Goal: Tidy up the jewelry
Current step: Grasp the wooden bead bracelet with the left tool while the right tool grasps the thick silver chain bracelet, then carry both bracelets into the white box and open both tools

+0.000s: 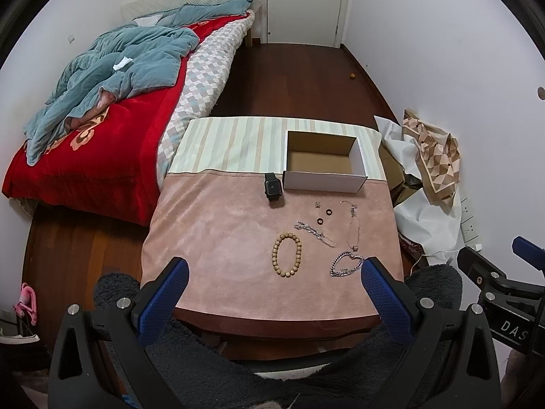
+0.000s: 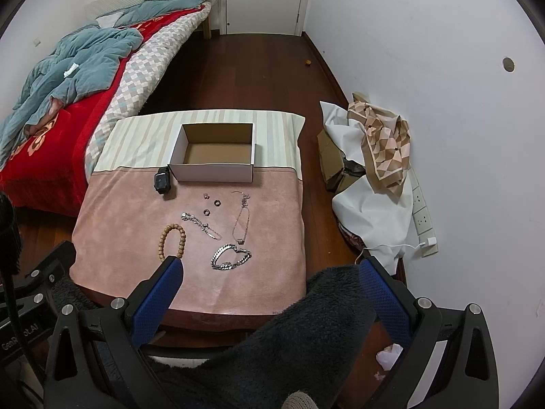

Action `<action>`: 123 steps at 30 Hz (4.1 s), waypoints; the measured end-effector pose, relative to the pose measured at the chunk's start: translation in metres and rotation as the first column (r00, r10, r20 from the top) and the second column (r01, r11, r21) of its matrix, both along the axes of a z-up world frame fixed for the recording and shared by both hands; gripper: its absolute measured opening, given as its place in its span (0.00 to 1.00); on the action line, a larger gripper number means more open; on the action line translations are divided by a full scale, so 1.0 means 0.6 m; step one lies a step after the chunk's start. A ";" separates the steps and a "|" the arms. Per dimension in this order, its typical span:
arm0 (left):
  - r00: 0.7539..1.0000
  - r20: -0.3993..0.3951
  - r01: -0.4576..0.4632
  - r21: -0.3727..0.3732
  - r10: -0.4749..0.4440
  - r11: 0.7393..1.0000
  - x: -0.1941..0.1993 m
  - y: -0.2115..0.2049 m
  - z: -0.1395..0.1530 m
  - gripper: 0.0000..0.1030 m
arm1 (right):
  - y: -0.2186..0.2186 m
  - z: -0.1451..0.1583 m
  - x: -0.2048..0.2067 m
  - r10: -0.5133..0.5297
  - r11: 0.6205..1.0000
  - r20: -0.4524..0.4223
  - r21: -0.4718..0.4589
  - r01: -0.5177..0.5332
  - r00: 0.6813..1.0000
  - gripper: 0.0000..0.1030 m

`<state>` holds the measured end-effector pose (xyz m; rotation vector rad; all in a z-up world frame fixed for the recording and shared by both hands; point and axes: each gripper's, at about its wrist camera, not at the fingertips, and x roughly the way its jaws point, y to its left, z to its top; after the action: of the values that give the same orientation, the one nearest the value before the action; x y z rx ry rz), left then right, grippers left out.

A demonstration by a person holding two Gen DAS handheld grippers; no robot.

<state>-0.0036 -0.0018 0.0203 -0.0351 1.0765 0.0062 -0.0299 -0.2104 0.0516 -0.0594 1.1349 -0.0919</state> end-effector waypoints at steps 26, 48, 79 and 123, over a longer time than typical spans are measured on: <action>0.980 -0.176 -0.051 0.203 0.088 0.978 0.170 0.030 -0.306 1.00 | -0.055 -0.360 0.162 -0.125 0.978 -0.298 0.121 0.167 0.946 1.00; 0.932 -0.358 0.013 0.172 0.051 0.985 0.180 0.037 -0.461 1.00 | 0.030 -0.491 0.158 -0.084 0.987 -0.278 0.107 0.118 0.957 0.04; 0.969 -0.145 0.184 -0.114 -0.200 0.976 0.192 -0.036 -0.271 0.06 | -0.009 -0.325 0.158 -0.031 0.939 -0.106 0.336 0.066 0.994 0.04; 0.996 -0.061 0.068 -0.017 -0.069 0.998 0.481 -0.028 -0.229 1.00 | -0.009 -0.332 0.509 0.024 0.976 -0.143 0.217 0.007 0.989 0.86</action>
<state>0.2848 -0.0188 -0.1171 -0.0117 1.1386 -0.0628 0.2754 -0.2157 -0.1475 0.1255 1.2837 0.0452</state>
